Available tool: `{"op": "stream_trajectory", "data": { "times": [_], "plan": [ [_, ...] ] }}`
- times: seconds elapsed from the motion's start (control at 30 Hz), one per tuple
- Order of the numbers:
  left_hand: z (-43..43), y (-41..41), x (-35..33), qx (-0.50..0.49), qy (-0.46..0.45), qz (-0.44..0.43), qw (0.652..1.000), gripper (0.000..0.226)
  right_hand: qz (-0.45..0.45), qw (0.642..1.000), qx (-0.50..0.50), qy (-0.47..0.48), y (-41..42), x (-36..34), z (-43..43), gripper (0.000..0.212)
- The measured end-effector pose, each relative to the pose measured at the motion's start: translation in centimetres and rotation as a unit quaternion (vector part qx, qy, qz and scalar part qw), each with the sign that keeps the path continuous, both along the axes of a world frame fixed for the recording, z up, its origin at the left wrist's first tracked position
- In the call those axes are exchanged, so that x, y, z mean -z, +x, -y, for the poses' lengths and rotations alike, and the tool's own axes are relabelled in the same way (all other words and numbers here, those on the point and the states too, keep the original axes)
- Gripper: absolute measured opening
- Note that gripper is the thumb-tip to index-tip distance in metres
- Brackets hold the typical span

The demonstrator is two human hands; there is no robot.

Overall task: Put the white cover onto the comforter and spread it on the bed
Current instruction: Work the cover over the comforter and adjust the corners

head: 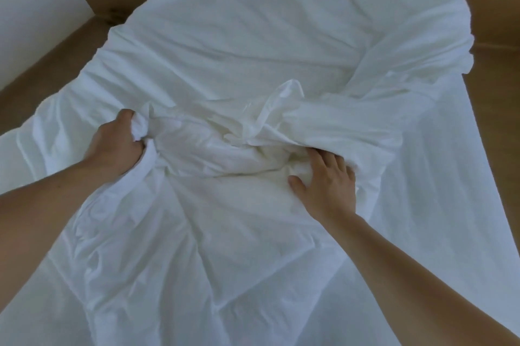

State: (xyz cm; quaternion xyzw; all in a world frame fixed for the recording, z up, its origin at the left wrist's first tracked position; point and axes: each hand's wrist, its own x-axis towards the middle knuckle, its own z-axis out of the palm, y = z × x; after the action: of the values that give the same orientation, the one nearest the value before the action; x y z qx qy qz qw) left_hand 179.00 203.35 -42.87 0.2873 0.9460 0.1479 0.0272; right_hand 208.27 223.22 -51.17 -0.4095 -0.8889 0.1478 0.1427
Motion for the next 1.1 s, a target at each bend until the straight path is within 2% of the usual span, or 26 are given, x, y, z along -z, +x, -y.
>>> {"op": "stream_trajectory", "data": {
  "times": [0.07,0.13,0.27,0.43,0.5,0.53,0.6,0.63,0.67,0.7,0.73,0.77,0.83,0.9,1.0,1.1],
  "plan": [
    [0.2,-3.4,-0.1,0.001,-0.001,-0.01,1.0,0.044,-0.062,0.998,0.013,0.03,-1.9,-0.3,-0.1,0.056],
    [0.3,-7.5,-0.2,-0.002,0.003,-0.016,1.0,0.044,-0.08,0.995,0.039,0.044,-3.8,-0.9,-0.6,0.054],
    [0.6,-15.6,1.2,-0.03,-0.04,0.019,0.999,0.048,0.013,0.996,0.082,0.027,-9.2,-0.9,-1.3,0.071],
    [2.9,-20.1,6.9,-0.03,-0.109,0.052,0.992,0.031,0.057,0.99,0.13,-0.004,-15.3,0.3,-1.4,0.063],
    [1.7,-20.1,7.3,0.005,-0.161,0.021,0.987,0.043,0.055,0.987,0.148,0.004,-16.1,0.5,-2.0,0.057],
    [0.5,-19.7,7.2,0.038,-0.158,-0.014,0.987,0.05,0.058,0.986,0.154,0.013,-16.2,0.5,-2.3,0.055],
    [-2.7,-17.2,6.2,0.154,-0.049,-0.085,0.983,0.047,0.068,0.982,0.17,0.035,-16.3,0.4,-2.7,0.052],
    [-4.6,-15.2,5.6,0.242,0.014,-0.109,0.964,0.043,0.074,0.98,0.177,0.044,-16.4,0.2,-2.8,0.051],
    [-6.3,-13.0,5.2,0.341,0.059,-0.139,0.928,0.041,0.078,0.979,0.18,0.053,-16.5,0.1,-2.9,0.05],
    [-7.8,-10.8,5.1,0.44,0.059,-0.162,0.881,0.042,0.083,0.978,0.181,0.064,-16.6,0.0,-3.0,0.048],
    [-9.1,-9.0,5.1,0.51,0.018,-0.185,0.84,0.046,0.086,0.977,0.18,0.074,-16.6,-0.1,-3.4,0.046],
    [-10.3,-7.7,5.1,0.535,-0.047,-0.203,0.819,0.054,0.088,0.976,0.177,0.086,-16.5,-0.3,-3.9,0.042],
    [-12.5,-7.5,5.1,0.482,-0.145,-0.208,0.839,0.074,0.093,0.975,0.162,0.122,-15.9,-0.6,-5.3,0.027],
    [-13.8,-8.3,4.7,0.417,-0.17,-0.192,0.872,0.084,0.087,0.98,0.138,0.114,-15.1,-1.2,-6.1,0.019],
    [-14.9,-9.1,4.6,0.393,-0.162,-0.106,0.899,0.092,0.022,0.992,0.123,0.009,-13.5,-3.5,-5.4,0.027],
    [-14.8,-8.1,5.0,0.402,-0.185,-0.071,0.894,0.109,-0.014,0.992,0.108,-0.058,-11.4,-6.8,-2.0,0.028]
  ]
}}
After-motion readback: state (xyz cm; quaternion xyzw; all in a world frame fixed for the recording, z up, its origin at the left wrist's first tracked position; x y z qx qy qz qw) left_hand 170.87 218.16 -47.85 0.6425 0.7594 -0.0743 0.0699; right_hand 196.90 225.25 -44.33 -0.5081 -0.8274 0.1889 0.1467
